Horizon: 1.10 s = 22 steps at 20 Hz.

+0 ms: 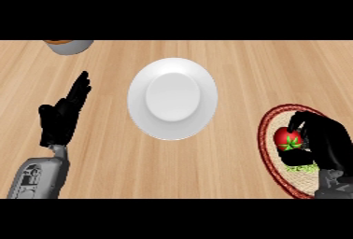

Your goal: Pick the tomato from the placemat and place it in the plate

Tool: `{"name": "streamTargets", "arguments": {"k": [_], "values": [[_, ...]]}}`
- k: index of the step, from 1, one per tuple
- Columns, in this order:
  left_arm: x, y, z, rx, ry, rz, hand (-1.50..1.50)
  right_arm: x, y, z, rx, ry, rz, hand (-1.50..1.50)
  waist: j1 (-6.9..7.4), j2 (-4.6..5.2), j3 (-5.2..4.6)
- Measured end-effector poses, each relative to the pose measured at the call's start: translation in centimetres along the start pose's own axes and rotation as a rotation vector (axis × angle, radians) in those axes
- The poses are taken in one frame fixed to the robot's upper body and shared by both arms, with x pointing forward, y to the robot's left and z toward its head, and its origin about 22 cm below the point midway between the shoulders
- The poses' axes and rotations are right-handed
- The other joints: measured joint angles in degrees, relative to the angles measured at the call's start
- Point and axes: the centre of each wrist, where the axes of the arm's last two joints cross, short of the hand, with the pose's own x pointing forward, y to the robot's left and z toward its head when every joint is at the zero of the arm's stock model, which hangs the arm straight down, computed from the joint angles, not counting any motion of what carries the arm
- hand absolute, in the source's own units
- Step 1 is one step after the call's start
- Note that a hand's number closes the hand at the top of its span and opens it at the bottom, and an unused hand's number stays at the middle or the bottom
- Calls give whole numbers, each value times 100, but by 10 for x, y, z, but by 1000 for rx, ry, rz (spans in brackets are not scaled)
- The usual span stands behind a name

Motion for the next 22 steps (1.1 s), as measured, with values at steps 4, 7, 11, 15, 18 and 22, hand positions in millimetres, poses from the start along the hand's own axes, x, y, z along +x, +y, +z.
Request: {"name": "streamTargets", "arguments": {"k": [4,7,11,15,18,22], "values": [[3,-2,-2,-5,-7,-1,0,29,-25,14,-144,-102,-58,150,26,8,0],[3,-7,-5,-10,-8,-2,0,51,-42,23,-202,-196,-96,150,50,18,2],[6,-15,-5,-15,-12,-4,0,87,-53,25,-202,-286,-161,150,101,28,2],[9,-15,-9,-20,-14,-9,0,130,-46,21,-144,-319,-221,150,132,38,1],[9,-16,-5,-29,-18,-7,0,155,-34,3,-105,-320,-257,150,170,48,3],[16,-18,-8,-36,-23,1,0,192,-17,-16,-62,-332,-277,150,208,59,4]]}}
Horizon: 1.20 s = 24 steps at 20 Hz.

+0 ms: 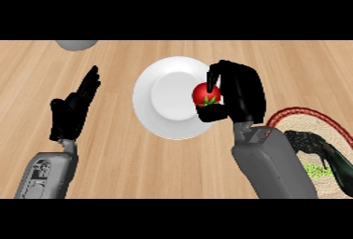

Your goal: Pick the tomato from the placemat and place it in the plate

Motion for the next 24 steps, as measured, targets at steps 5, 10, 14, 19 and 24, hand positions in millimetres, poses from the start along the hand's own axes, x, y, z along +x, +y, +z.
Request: {"name": "streamTargets", "arguments": {"k": [5,10,14,19,24], "values": [[-6,2,1,-1,1,-2,0,16,32,-30,53,4,12,150,16,8,0],[-7,-1,-2,-11,-10,-4,0,16,71,-45,114,45,150,150,81,29,-1],[-4,-5,-3,-25,-15,-2,0,5,93,-52,157,145,115,-150,180,48,1],[-3,-8,-6,-41,-29,-1,0,-8,109,-58,184,205,25,-150,285,83,5],[-1,-9,-10,-50,-29,-4,0,-13,116,-58,163,192,-107,-150,316,91,8]]}}
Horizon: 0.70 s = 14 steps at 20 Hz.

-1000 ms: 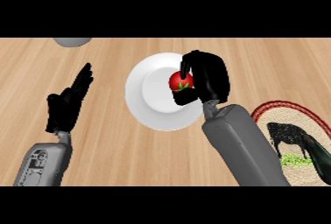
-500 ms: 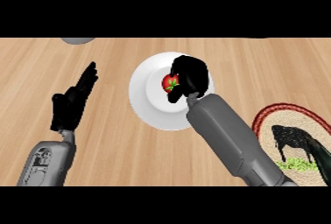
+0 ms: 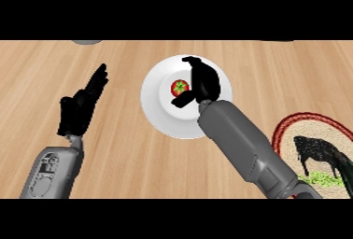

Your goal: Pick the tomato from the placemat and place it in the plate

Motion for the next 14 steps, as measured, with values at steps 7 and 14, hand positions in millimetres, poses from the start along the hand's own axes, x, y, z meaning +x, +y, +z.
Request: {"name": "streamTargets", "arguments": {"k": [7,14], "values": [[-6,7,6,22,21,4,0,-5,-9,1,-138,-38,-296,-150,-167,-50,2],[-11,15,14,68,45,2,0,-36,-37,3,-292,17,-465,-150,-411,-116,-2]]}}
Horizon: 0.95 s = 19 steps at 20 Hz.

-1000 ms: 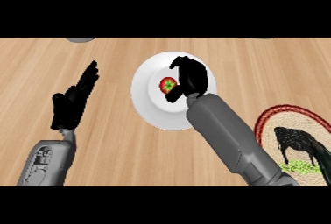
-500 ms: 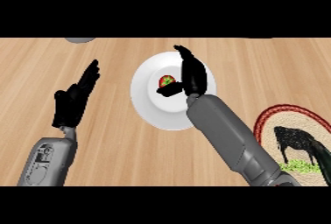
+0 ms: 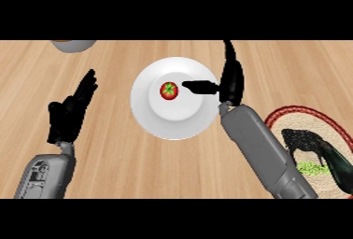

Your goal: Pick the tomato from the placemat and place it in the plate

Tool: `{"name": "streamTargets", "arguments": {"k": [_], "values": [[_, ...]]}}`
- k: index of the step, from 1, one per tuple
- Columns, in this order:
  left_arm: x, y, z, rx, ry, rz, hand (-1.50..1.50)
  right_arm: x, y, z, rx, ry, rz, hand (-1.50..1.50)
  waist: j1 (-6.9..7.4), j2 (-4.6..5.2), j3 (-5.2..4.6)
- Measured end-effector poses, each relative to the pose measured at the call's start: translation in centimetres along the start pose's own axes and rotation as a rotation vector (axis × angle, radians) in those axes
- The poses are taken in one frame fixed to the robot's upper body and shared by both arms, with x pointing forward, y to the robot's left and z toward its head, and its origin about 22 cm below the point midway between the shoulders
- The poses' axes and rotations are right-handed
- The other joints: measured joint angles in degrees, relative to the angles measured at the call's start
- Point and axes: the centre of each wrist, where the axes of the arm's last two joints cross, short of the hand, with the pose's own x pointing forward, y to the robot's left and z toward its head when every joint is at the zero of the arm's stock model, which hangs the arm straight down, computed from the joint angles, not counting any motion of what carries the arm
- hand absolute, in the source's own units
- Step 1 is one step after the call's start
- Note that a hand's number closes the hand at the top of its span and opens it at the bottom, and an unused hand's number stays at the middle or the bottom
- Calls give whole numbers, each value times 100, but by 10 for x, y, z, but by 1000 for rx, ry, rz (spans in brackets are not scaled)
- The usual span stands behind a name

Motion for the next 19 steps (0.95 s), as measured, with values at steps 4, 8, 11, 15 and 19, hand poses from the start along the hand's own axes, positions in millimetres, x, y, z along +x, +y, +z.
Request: {"name": "streamTargets", "arguments": {"k": [4,8,11,15,19], "values": [[1,5,-2,15,3,-2,0,-18,-36,6,-45,13,-36,-150,-75,-16,-2],[-5,0,1,15,4,2,0,-44,-84,9,-41,13,-46,-150,-80,-12,-3],[0,0,-1,14,0,-3,0,-57,-116,15,-31,15,-42,-150,-70,-10,-3],[-4,0,5,5,-4,-7,0,-78,-149,25,-27,12,-45,-150,-52,-5,-3],[-1,4,1,9,-2,1,0,-93,-174,23,-26,16,-56,-150,-34,1,-3]]}}
